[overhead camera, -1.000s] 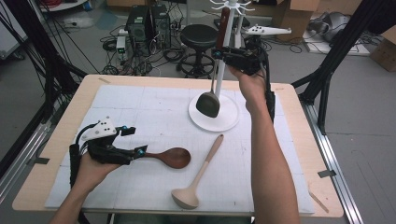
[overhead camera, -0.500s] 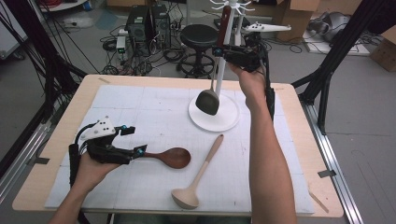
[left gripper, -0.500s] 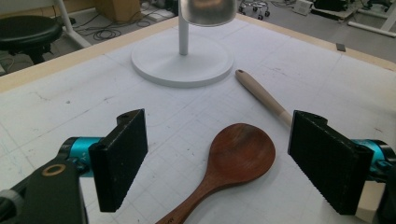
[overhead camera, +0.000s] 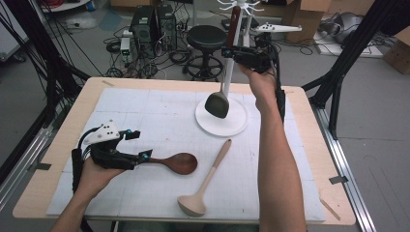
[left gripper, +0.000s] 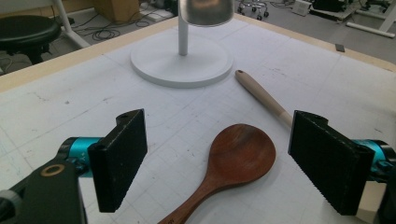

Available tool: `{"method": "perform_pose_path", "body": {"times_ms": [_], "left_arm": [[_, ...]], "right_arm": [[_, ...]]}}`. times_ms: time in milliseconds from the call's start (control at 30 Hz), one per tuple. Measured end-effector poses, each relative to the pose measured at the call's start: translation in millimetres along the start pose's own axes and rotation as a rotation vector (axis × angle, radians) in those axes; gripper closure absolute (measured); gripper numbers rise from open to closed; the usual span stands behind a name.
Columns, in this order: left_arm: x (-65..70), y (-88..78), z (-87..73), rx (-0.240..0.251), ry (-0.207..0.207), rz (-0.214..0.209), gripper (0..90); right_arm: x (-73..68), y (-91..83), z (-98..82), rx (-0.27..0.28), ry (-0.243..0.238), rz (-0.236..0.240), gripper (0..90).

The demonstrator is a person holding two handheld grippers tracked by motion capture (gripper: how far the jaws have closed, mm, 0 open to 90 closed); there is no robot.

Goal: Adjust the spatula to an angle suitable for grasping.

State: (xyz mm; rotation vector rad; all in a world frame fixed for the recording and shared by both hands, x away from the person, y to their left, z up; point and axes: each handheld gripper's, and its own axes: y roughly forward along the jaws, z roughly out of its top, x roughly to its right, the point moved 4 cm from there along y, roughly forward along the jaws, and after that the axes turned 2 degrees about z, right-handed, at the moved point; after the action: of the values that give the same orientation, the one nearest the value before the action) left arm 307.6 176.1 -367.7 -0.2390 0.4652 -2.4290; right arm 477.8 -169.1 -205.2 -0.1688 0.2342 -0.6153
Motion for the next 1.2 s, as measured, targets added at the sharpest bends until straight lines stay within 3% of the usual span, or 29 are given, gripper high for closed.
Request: {"method": "perform_pose_path", "body": {"times_ms": [433,867,1000,1200], "left_arm": [[-2.8,-0.6,-1.3,-0.002,-0.007,0.0,19.1],[-8.9,-3.4,-3.2,0.001,-0.018,0.011,18.3],[-9.5,-3.9,-3.4,0.003,-0.021,0.011,18.2],[-9.9,-3.2,-3.6,0.003,-0.023,0.012,18.1]], "right_arm": [[7.8,3.0,-1.1,0.015,0.013,-0.012,71.1],[8.2,-15.2,1.8,0.011,-0.009,-0.022,64.2],[8.8,-24.0,3.8,0.018,-0.011,-0.026,66.0],[6.9,-36.7,9.1,0.014,-0.03,-0.003,77.2]]}}
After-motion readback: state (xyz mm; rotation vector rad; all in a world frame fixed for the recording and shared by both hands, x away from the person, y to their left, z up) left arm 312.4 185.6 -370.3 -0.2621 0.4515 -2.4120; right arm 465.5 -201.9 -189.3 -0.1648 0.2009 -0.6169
